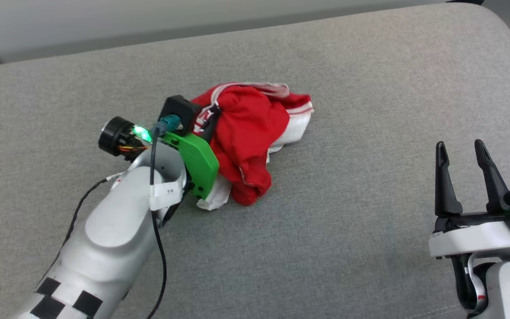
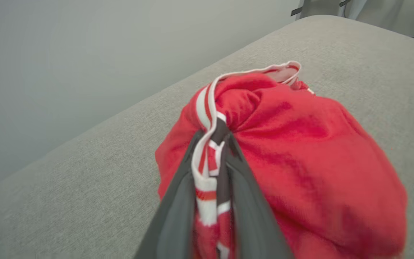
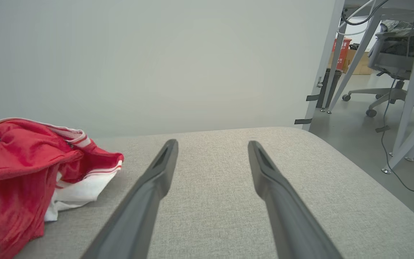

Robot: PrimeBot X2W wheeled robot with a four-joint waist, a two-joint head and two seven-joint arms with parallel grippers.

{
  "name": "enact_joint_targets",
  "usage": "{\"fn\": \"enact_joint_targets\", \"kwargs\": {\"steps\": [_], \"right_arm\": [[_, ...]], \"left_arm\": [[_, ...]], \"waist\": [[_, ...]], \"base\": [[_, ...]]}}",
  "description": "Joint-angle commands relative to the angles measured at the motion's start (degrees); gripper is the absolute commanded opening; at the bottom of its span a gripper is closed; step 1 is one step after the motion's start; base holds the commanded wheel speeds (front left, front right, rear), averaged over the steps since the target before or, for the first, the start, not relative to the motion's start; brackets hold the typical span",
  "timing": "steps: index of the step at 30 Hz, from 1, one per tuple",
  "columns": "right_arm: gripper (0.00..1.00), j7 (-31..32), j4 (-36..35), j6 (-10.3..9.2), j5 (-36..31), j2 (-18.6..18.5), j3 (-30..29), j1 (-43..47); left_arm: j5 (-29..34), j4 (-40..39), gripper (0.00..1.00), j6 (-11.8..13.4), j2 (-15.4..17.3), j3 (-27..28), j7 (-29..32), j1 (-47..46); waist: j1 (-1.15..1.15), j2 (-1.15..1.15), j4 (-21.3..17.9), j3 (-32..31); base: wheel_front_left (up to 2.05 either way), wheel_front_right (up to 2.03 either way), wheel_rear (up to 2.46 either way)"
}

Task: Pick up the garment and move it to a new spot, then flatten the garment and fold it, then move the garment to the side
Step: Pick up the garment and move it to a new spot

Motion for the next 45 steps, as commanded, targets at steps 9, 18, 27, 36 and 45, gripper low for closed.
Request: {"fn": "enact_joint_targets", "kwargs": {"steps": [9,18,27,36,45], "right_arm": [[1.00,-0.13,0.96,-0.05,0.02,-0.17,2.71,-1.37],[1.00,-0.13,1.49,-0.05,-1.70,-0.17,2.07,0.02],[1.00,-0.13,1.41,-0.05,-2.81,-0.17,0.85,2.05],[1.00,-0.13,1.20,-0.05,-3.16,-0.17,-0.07,3.64],[1.00,-0.13,1.30,-0.05,-3.06,-0.17,-0.35,4.79]], "left_arm": [[0.28,14.61,1.00,1.44,-1.88,2.04,-10.19,-5.13],[-0.71,14.50,1.00,0.47,-3.07,4.05,-16.53,-3.37],[2.17,-4.76,1.00,4.00,0.97,11.70,-16.73,6.45],[3.27,-17.17,1.00,6.04,1.67,17.94,-16.74,22.35],[6.91,-24.41,1.00,6.30,-3.60,22.41,-16.75,34.46]], "waist": [[0.00,0.61,-0.08,2.38],[0.00,0.61,5.04,-2.60],[0.00,0.61,10.44,-6.76],[0.00,0.61,14.01,-8.39],[0.00,0.61,15.60,-8.84]], "base": [[0.00,0.00,0.00],[0.00,0.00,0.00],[0.00,0.00,0.00],[0.00,0.00,0.00],[0.00,0.00,0.00]]}}
